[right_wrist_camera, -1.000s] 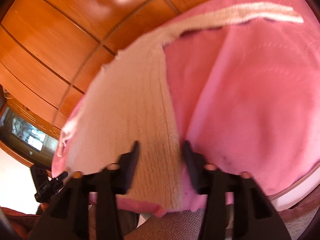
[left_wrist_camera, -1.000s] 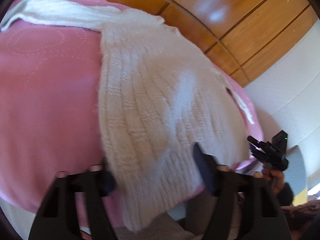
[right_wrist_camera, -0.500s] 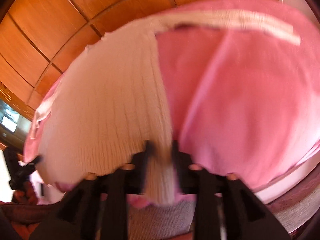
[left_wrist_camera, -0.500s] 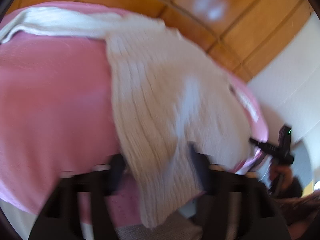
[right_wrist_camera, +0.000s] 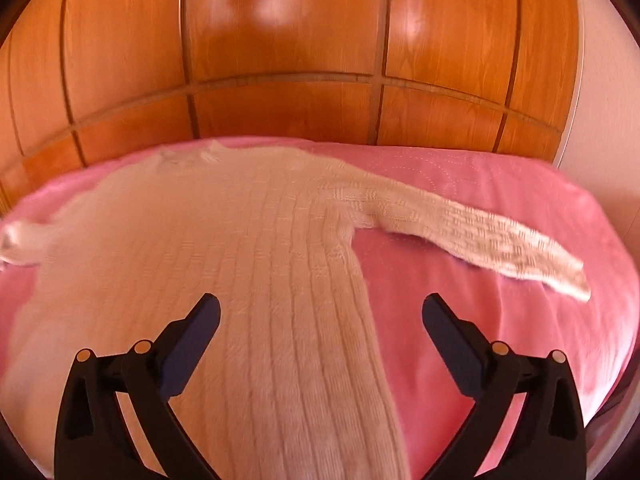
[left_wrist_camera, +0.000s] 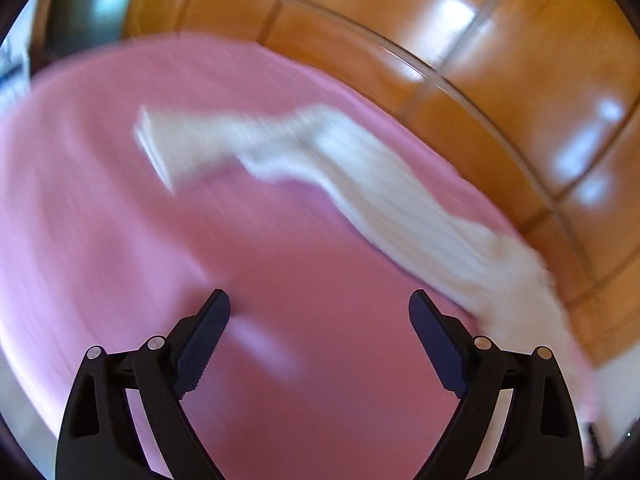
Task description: Fold small clothes
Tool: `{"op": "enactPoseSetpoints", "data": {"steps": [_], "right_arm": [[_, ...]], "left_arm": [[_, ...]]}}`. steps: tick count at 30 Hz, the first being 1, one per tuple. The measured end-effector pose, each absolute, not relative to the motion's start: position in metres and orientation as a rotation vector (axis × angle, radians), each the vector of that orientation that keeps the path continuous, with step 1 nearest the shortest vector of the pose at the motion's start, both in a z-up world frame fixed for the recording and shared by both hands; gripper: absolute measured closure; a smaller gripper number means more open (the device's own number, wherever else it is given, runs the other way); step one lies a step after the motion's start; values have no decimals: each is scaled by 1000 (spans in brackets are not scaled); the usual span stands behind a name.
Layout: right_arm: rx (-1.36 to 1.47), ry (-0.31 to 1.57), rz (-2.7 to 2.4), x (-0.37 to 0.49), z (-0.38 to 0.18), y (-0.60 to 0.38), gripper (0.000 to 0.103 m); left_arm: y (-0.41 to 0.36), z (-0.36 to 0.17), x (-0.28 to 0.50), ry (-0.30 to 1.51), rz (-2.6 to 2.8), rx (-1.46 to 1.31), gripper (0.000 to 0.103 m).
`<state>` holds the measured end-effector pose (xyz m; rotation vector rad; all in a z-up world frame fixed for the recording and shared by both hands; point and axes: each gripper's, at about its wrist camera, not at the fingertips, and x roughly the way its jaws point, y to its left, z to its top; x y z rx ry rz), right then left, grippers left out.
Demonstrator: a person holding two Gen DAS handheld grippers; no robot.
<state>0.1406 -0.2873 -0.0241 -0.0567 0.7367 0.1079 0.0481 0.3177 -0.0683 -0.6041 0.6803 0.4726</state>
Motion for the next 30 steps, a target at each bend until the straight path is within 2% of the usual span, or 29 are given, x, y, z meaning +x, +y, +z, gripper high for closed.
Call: {"op": "enactPoseSetpoints", "data": {"steps": [4, 9, 10, 12, 13, 14, 16, 20, 24, 27, 30], "right_arm": [[-51, 777, 85, 159, -50, -284, 2], [67, 864, 92, 169, -80, -298, 2], [111, 865, 103, 169, -80, -305, 2], [157, 869, 116, 169, -81, -312, 2], [161, 870, 118, 169, -80, -313, 2], [156, 871, 118, 168, -80, -312, 2], [137, 876, 112, 168, -79, -310, 2], [133, 875, 111, 165, -77, -311, 2], [141, 875, 114, 167, -77, -311, 2], [143, 874, 115, 168, -77, -311, 2], [149, 871, 118, 169, -77, -311, 2]], "left_arm": [[346, -62, 72, 723, 718, -268, 13], [361, -79, 107, 861, 680, 98, 16], [357, -83, 112, 879, 654, 159, 23], [359, -93, 117, 911, 571, 277, 45], [360, -93, 119, 931, 511, 281, 69], [364, -91, 118, 951, 475, 269, 83], [375, -80, 116, 975, 425, 214, 92], [405, -44, 101, 957, 381, 92, 97], [450, 3, 68, 884, 309, -195, 97], [461, 12, 42, 877, 254, -336, 97], [464, -3, 39, 920, 277, -418, 97]]}}
